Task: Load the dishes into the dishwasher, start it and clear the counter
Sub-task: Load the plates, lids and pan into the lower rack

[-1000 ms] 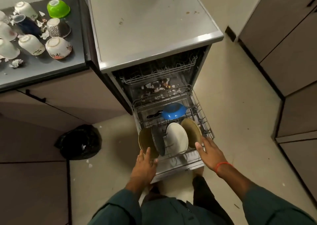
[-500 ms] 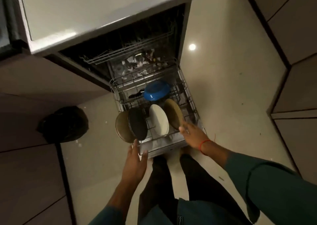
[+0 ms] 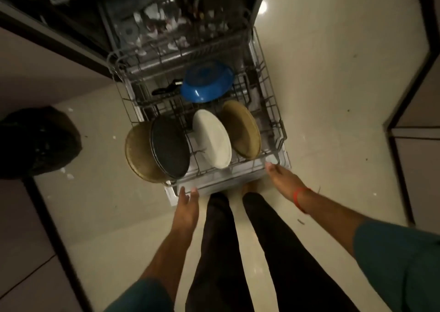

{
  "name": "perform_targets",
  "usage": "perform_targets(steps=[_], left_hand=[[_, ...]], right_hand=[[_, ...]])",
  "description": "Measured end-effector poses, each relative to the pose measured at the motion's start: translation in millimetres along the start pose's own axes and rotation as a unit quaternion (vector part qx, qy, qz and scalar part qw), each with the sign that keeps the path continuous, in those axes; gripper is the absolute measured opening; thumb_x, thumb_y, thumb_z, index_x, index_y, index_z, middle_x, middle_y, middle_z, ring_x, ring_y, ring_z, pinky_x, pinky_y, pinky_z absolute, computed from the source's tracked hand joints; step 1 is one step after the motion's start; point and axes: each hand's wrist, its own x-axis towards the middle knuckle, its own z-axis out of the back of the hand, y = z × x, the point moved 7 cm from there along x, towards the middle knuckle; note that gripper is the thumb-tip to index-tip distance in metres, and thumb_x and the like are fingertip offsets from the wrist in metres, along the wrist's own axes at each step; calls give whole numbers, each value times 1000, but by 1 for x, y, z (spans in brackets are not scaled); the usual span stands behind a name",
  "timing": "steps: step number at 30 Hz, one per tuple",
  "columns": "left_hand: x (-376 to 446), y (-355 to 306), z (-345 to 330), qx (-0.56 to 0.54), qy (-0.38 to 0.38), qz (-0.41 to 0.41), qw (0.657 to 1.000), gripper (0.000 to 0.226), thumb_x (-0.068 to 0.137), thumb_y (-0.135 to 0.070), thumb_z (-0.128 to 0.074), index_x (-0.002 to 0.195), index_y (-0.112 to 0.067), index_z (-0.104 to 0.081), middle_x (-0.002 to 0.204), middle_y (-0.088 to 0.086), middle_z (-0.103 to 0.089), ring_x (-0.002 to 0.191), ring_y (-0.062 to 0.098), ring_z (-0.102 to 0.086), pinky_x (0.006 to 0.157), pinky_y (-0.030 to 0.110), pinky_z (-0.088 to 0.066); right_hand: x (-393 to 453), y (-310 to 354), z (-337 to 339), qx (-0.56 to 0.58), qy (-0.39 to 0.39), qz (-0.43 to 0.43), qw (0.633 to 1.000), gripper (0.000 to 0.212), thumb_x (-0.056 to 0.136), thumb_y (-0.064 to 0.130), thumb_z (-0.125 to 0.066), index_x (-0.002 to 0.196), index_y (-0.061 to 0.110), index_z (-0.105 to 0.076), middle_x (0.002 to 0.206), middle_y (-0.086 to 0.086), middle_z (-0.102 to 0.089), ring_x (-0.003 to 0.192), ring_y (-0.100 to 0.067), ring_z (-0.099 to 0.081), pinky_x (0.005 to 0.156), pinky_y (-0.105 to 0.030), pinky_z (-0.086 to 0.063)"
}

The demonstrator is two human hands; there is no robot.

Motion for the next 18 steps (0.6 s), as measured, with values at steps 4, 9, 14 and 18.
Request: perform_targets(steps=[4,9,14,18], left_hand=[[41,28,12,-120,10,69,990,67,104,-59,-37,161,-26,-25,166,3,-29,150,32,-32,122,54,-28],[87,30,20,-213,10,109,971,72,101,-62,-41,160,-23,-29,164,6,-34,146,30,-39,118,50,-34],[117,34,-2,-270,42,176,946,70,101,-49,-55,159,-20,-29,162,17,-31,144,35,-41,112,48,-39],[127,38,-28,-332,50,238,911,72,102,-37,-59,160,-11,-23,161,24,-30,144,38,-40,117,48,-36]], right_hand=[[42,-4,-12,58,-23,-69,996,65,101,66,-26,128,18,-60,113,-8,-63,107,-28,-59,102,-37,-41],[78,2,-35,201,-25,-134,970,72,100,67,-25,146,16,-46,142,-14,-53,126,-32,-53,95,-43,-51],[94,-4,-53,337,-32,-198,920,74,99,70,-25,155,22,-33,156,-15,-38,137,-35,-44,94,-49,-48],[104,-19,-57,417,-49,-220,880,76,98,70,-27,158,23,-26,159,-18,-33,140,-39,-39,111,-57,-38]])
